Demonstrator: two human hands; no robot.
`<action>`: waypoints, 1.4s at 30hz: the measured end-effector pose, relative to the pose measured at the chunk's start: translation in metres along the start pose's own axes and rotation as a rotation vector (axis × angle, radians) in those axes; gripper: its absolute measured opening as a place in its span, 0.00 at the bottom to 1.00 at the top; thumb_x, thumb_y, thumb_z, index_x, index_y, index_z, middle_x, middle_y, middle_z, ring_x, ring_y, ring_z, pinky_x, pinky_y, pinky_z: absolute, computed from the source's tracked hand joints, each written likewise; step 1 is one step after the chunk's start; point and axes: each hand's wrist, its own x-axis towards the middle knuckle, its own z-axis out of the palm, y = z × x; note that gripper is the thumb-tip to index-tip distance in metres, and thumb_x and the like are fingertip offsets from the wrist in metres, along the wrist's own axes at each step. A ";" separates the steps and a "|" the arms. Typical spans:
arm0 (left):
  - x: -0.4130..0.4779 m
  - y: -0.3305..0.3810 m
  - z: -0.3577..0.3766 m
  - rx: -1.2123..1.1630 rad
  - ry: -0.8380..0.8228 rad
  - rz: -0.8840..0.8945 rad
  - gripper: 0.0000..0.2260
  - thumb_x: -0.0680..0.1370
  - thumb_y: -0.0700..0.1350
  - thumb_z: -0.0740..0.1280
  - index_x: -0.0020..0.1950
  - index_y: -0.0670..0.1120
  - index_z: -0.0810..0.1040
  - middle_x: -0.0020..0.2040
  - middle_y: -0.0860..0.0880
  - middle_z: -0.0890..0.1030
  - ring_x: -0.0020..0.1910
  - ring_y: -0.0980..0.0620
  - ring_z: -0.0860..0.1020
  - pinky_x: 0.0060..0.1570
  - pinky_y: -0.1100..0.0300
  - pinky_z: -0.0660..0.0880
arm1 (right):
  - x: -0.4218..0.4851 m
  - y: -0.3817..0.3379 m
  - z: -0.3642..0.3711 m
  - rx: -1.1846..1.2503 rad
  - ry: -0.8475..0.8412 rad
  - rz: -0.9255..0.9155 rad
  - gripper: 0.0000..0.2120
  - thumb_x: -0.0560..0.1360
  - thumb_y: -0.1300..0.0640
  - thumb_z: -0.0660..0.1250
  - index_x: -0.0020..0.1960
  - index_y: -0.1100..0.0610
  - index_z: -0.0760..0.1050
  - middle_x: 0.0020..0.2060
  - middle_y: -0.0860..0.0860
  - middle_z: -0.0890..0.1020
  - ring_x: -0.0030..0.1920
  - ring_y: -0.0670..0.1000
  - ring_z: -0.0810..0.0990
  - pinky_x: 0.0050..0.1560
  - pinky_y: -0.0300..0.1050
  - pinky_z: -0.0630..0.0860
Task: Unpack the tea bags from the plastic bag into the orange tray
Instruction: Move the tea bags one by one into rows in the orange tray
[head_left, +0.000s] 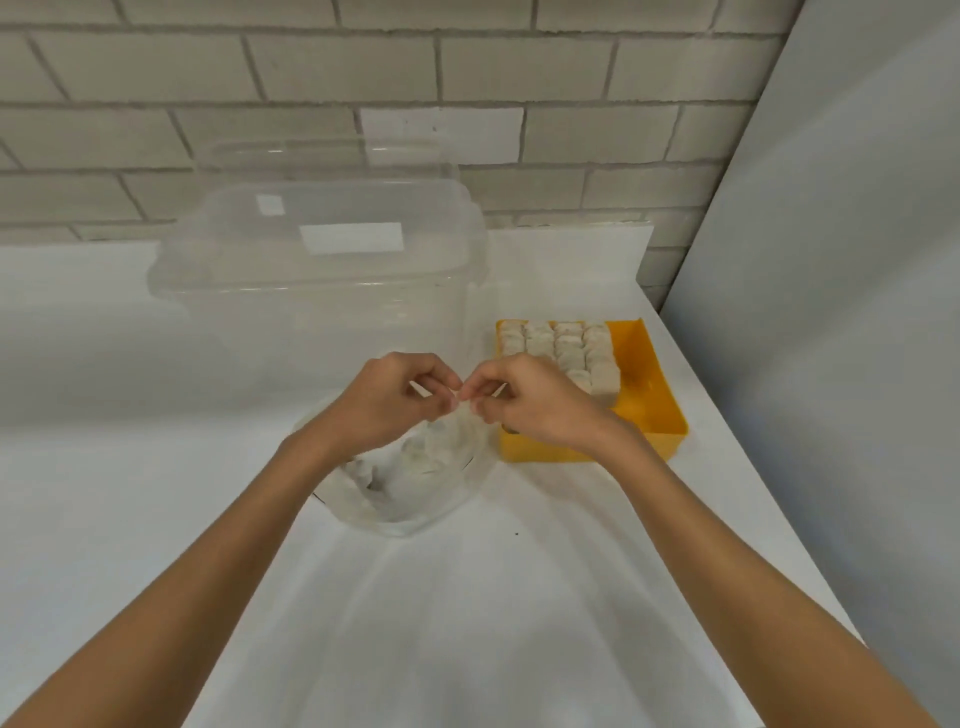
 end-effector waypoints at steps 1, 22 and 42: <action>-0.007 -0.008 -0.002 0.015 0.008 -0.020 0.05 0.75 0.39 0.70 0.47 0.48 0.82 0.40 0.54 0.84 0.30 0.63 0.77 0.33 0.75 0.69 | 0.003 -0.005 0.010 -0.006 -0.023 -0.016 0.08 0.75 0.63 0.66 0.51 0.56 0.81 0.38 0.44 0.80 0.34 0.33 0.76 0.38 0.25 0.70; -0.073 -0.108 -0.003 0.000 0.317 -0.375 0.23 0.73 0.37 0.68 0.68 0.48 0.73 0.62 0.44 0.76 0.60 0.45 0.74 0.54 0.63 0.67 | 0.030 -0.028 0.162 -0.146 -0.015 0.263 0.15 0.72 0.45 0.69 0.49 0.55 0.76 0.45 0.51 0.77 0.47 0.53 0.77 0.40 0.45 0.69; -0.087 -0.088 -0.006 -0.012 0.645 -0.048 0.12 0.75 0.36 0.68 0.51 0.52 0.82 0.56 0.53 0.71 0.52 0.53 0.73 0.49 0.69 0.68 | 0.020 -0.042 0.113 0.151 0.339 0.164 0.01 0.73 0.56 0.71 0.43 0.53 0.82 0.34 0.43 0.80 0.33 0.40 0.76 0.39 0.33 0.72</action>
